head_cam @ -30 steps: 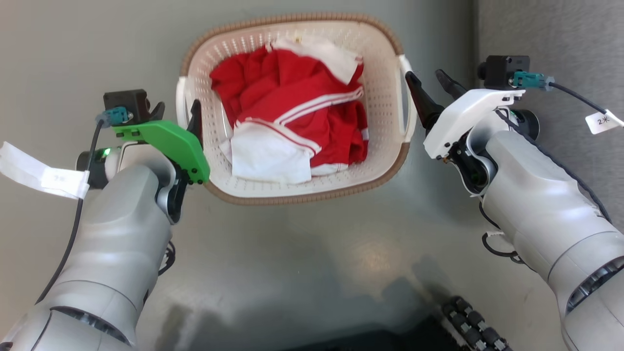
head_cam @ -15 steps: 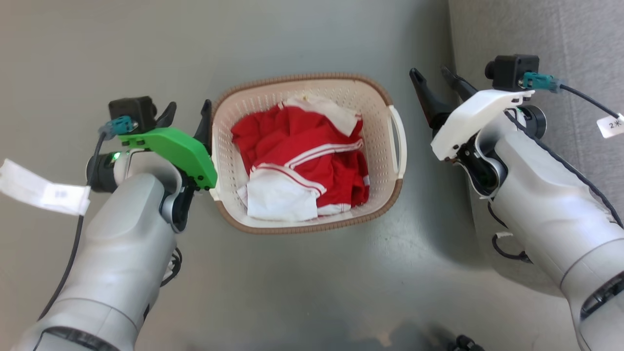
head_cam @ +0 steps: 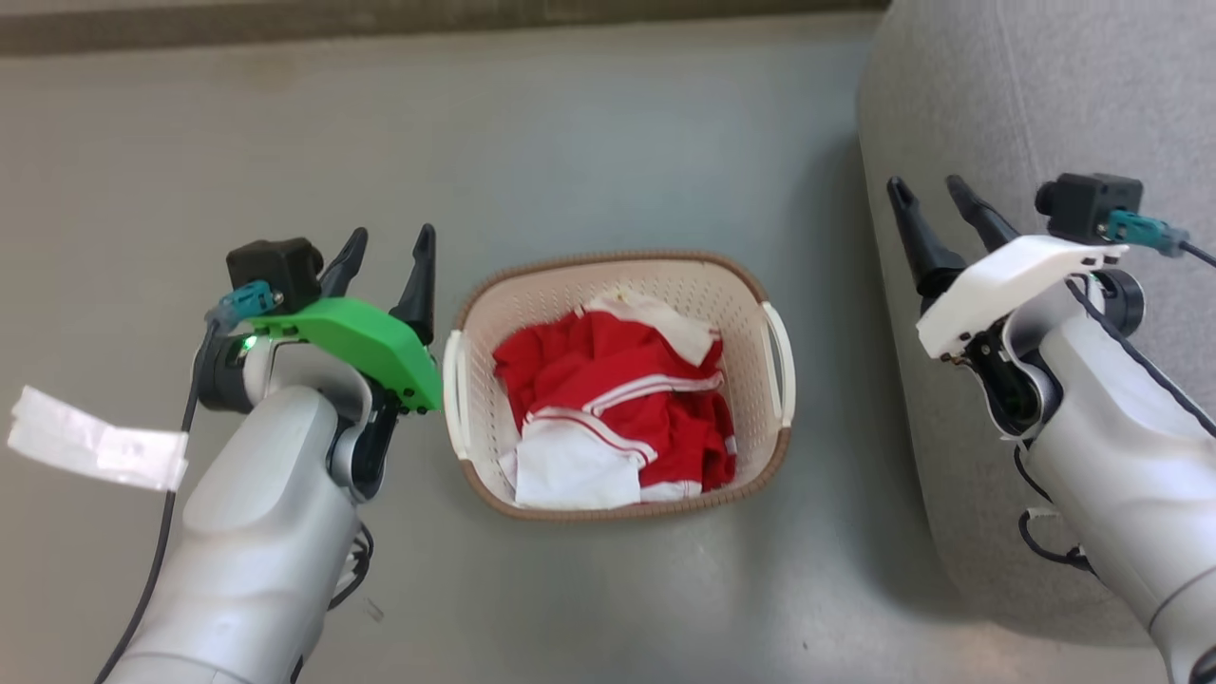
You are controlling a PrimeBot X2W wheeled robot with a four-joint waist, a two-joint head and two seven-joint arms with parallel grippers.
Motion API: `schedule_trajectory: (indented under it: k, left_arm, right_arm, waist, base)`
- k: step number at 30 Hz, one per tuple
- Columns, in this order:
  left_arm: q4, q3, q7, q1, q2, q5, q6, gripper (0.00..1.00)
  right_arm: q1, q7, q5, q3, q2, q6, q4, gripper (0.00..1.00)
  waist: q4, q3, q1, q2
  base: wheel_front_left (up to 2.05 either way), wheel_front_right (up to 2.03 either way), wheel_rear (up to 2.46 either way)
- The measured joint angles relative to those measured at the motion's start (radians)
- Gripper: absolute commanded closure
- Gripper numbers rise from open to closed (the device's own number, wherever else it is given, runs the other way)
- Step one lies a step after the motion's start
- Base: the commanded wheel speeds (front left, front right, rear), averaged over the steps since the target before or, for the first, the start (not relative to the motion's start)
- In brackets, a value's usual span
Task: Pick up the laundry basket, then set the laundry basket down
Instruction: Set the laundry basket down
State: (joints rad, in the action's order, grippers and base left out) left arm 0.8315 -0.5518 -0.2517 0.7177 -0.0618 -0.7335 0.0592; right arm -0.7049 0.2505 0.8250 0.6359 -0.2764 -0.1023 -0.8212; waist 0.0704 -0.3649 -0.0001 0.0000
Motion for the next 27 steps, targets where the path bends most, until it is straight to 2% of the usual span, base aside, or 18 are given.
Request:
schedule_trajectory:
  k: [5,14,18,22,27]
  left_arm:
    - [-0.094,0.061,0.0,-0.082,-0.024,0.055,-0.025,0.0]
    - [-0.245,0.135,0.0,-0.241,-0.024,0.154,-0.044,0.0]
    - [-0.312,0.173,0.0,-0.325,-0.028,0.198,-0.069,0.0]
    - [-0.37,0.223,0.0,-0.368,-0.033,0.21,-0.089,0.0]
    - [-0.444,0.244,0.0,-0.425,-0.031,0.254,-0.091,0.0]
  right_arm:
    - [0.078,0.0,-0.062,-0.058,0.001,0.017,0.084,0.0]
    - [0.244,0.0,-0.172,-0.147,0.023,0.052,0.229,0.0]
    - [0.315,0.0,-0.214,-0.186,0.03,0.068,0.292,0.0]
    - [0.355,0.0,-0.24,-0.214,0.04,0.086,0.341,0.0]
    - [0.407,0.0,-0.291,-0.26,0.039,0.103,0.411,0.0]
  waist:
    - [-0.016,0.072,0.0,0.0]
    - [-0.037,0.204,-0.0001,0.0]
    - [-0.041,0.26,-0.0001,0.0]
    - [-0.042,0.295,-0.0001,0.0]
    - [-0.038,0.333,-0.0001,0.0]
  base:
    - [0.0,0.0,0.0]
    - [0.0,0.0,0.0]
    - [0.0,0.0,0.0]
    - [0.0,0.0,0.0]
    - [0.0,0.0,0.0]
